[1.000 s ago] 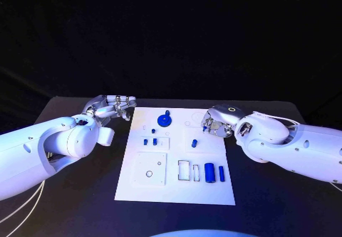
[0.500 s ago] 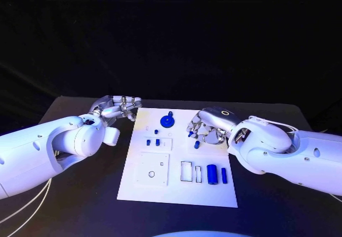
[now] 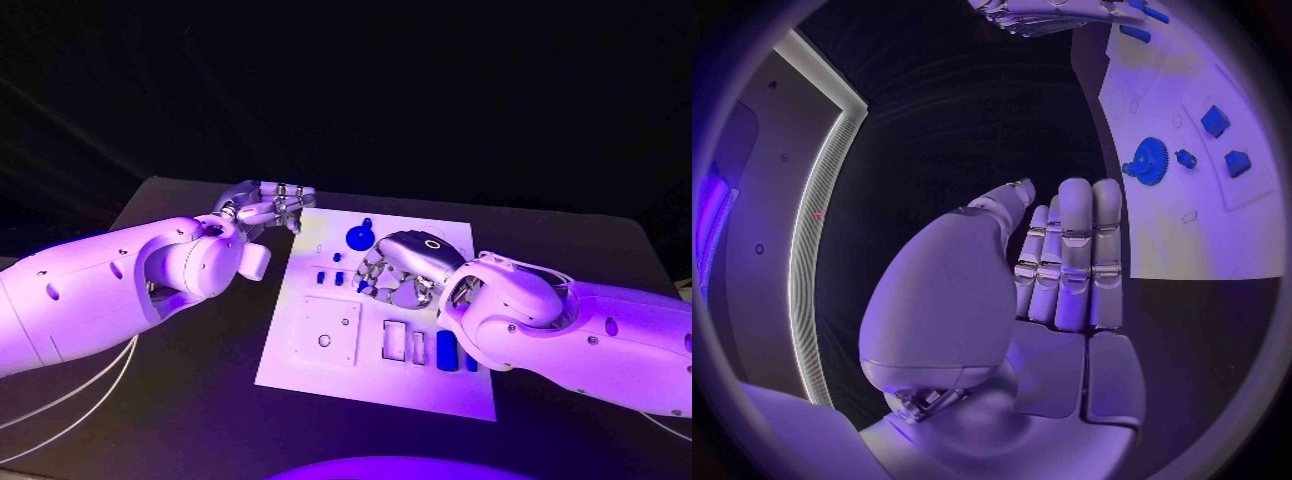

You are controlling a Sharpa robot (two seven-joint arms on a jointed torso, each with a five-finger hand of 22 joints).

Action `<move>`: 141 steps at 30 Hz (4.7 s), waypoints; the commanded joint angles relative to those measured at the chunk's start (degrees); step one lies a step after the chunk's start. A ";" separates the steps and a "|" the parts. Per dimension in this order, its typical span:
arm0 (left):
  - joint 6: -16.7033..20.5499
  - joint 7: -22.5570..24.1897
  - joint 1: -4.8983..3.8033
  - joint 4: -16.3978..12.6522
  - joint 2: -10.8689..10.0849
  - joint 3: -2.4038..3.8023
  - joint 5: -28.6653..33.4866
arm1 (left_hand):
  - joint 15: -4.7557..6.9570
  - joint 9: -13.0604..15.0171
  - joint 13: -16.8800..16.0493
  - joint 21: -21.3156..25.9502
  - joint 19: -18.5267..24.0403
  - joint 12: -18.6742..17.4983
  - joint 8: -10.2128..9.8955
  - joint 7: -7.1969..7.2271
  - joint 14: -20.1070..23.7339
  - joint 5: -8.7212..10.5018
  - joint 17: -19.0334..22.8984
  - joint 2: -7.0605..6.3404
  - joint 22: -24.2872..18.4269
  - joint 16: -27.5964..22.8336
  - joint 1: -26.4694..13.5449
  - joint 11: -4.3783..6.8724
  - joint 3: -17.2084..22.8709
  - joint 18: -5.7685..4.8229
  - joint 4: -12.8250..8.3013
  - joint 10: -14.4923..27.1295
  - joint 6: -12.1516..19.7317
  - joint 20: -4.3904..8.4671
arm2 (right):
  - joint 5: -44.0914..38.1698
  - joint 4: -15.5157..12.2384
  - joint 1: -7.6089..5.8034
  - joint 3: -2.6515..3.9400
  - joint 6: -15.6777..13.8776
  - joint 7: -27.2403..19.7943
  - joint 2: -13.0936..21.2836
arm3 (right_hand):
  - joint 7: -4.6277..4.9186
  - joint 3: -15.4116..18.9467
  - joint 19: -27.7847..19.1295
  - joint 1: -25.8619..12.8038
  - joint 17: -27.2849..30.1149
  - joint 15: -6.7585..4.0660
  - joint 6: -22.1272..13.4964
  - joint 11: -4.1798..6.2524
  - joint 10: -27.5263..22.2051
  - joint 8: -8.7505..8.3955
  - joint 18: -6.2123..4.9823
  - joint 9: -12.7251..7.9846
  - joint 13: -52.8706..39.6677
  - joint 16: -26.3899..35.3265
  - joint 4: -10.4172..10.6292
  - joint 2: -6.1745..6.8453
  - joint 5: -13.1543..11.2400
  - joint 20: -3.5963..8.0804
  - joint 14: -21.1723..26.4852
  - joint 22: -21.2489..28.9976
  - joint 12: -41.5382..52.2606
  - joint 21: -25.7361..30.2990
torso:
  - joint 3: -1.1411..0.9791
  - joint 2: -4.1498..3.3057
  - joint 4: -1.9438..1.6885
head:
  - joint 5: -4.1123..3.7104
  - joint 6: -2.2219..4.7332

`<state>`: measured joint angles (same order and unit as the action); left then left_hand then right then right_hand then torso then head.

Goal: Assemble the parts on the task board

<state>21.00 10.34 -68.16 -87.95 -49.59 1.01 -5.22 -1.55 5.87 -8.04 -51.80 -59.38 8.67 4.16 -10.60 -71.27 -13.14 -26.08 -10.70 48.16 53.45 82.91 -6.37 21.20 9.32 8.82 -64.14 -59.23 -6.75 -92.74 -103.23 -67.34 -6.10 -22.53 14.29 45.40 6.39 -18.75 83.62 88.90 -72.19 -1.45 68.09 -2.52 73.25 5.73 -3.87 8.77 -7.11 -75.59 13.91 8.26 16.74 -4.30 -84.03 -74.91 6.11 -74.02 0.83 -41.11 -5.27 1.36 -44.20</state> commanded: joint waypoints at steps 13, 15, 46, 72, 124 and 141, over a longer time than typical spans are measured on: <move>-1.02 -0.11 -0.06 -0.20 0.70 0.02 0.03 | -0.15 -0.07 -0.10 0.17 0.35 0.40 -0.22 0.00 0.41 0.12 0.08 0.38 -0.03 -0.39 0.08 -0.09 -0.14 0.73 -0.05 0.39 0.58 -0.18 | -2.89 3.91 3.56 -0.29 4.08 0.01 -4.96 | 0.08 -0.59 0.78 -0.78 0.02 -0.23 0.03 -0.19 0.21 -0.04 0.88 0.10 0.08 -0.30 -0.16 -0.18 0.34 0.00 -2.85 -11.01 -0.32 -0.33 | -0.01 -0.05 -0.05 | 2.08 -1.55; -1.04 -0.14 -0.06 -0.18 0.72 0.02 0.03 | -0.15 -0.07 -0.10 0.17 0.35 0.40 -0.22 0.00 0.41 0.12 0.08 0.38 -0.03 -0.39 0.08 -0.09 -0.14 0.73 -0.05 0.39 0.58 -0.18 | -2.98 4.06 3.74 -0.33 4.27 0.00 -5.14 | 0.08 -0.59 0.78 -0.78 0.02 -0.23 0.03 -0.19 0.21 -0.04 0.88 0.10 0.08 -0.30 -0.16 -0.18 0.34 0.00 -2.85 -11.01 -0.32 -0.33 | -0.02 -0.03 -0.02 | 2.23 -1.73; -1.34 -0.78 -0.06 -0.13 0.72 0.01 0.03 | -0.19 -0.12 -0.10 0.43 0.48 0.49 -0.19 -0.03 0.48 0.13 0.14 0.39 -0.26 -0.42 0.01 -0.13 -0.25 0.77 -0.02 0.52 0.64 -0.22 | -4.41 6.38 4.77 -0.45 5.61 0.28 -6.64 | 0.14 -0.67 0.81 -1.14 -0.03 -0.18 -0.06 -0.25 0.22 -0.10 0.89 0.15 0.10 -0.39 -0.29 -0.20 0.46 -0.04 -2.85 -11.06 -0.43 -0.41 | 0.01 0.01 0.01 | 3.20 -2.28; -1.28 -1.04 -0.07 -0.21 0.62 0.01 0.03 | -0.21 -0.15 -0.10 0.60 0.57 0.52 -0.19 -0.06 0.52 0.13 0.17 0.38 -0.42 -0.44 -0.01 -0.16 -0.31 0.80 -0.02 0.62 0.72 -0.24 | -5.54 7.64 4.93 -0.82 8.02 2.39 -7.96 | 1.03 -0.37 0.25 -3.81 0.11 0.51 -2.15 -1.11 -1.94 -1.38 0.66 -0.09 0.61 -0.57 -0.30 0.77 0.39 -0.48 -2.75 -10.77 -2.04 0.98 | 0.01 0.01 -0.02 | 3.32 -2.35; -1.01 -0.89 -0.06 0.08 0.33 -0.13 0.01 | -0.26 -0.24 -0.11 0.83 0.63 0.65 -0.16 -0.12 0.58 0.11 0.24 0.46 -0.60 -0.44 -0.04 -0.22 -0.42 0.82 0.00 0.87 0.86 -0.29 | -4.62 2.57 0.09 -0.09 8.36 2.49 7.66 | 1.68 4.11 -2.04 -5.79 3.07 1.86 -7.12 -2.67 -10.49 -1.81 -0.48 -1.55 2.28 0.80 -2.58 2.65 0.75 -1.99 -1.75 -9.15 -0.60 7.24 | 0.12 0.14 0.26 | 0.81 -0.32; -1.08 -1.03 -0.06 0.02 0.20 -0.14 0.01 | -0.28 -0.26 -0.13 0.87 0.59 0.77 -0.11 -0.11 0.57 0.11 0.27 0.56 -0.62 -0.42 -0.07 -0.22 -0.46 0.82 0.05 0.90 0.86 -0.31 | -4.54 2.92 0.18 -0.12 8.23 2.61 7.44 | 1.24 2.21 -0.06 -4.87 1.74 1.03 -4.22 -1.61 -5.76 -0.96 0.35 -1.13 1.90 -0.61 -2.71 0.59 0.51 -1.36 -2.27 -10.44 2.49 2.62 | 0.05 0.15 0.30 | 0.99 -0.57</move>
<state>20.59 8.92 -68.18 -87.81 -49.45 0.84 -5.23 -1.75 5.70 -8.09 -51.25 -59.18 9.13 4.16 -10.60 -71.07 -13.14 -25.86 -10.70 47.60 53.24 82.91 -6.56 21.06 9.31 8.97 -63.54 -58.83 -6.96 -96.61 -100.28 -67.20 -6.21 -14.92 16.85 52.91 7.54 -16.25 83.17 84.03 -70.42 -0.01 63.50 -4.05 67.23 4.45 -3.94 7.60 -5.16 -75.94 11.21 9.31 17.44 -5.57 -84.02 -74.91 8.41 -71.28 0.90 -40.96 -4.99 2.30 -44.73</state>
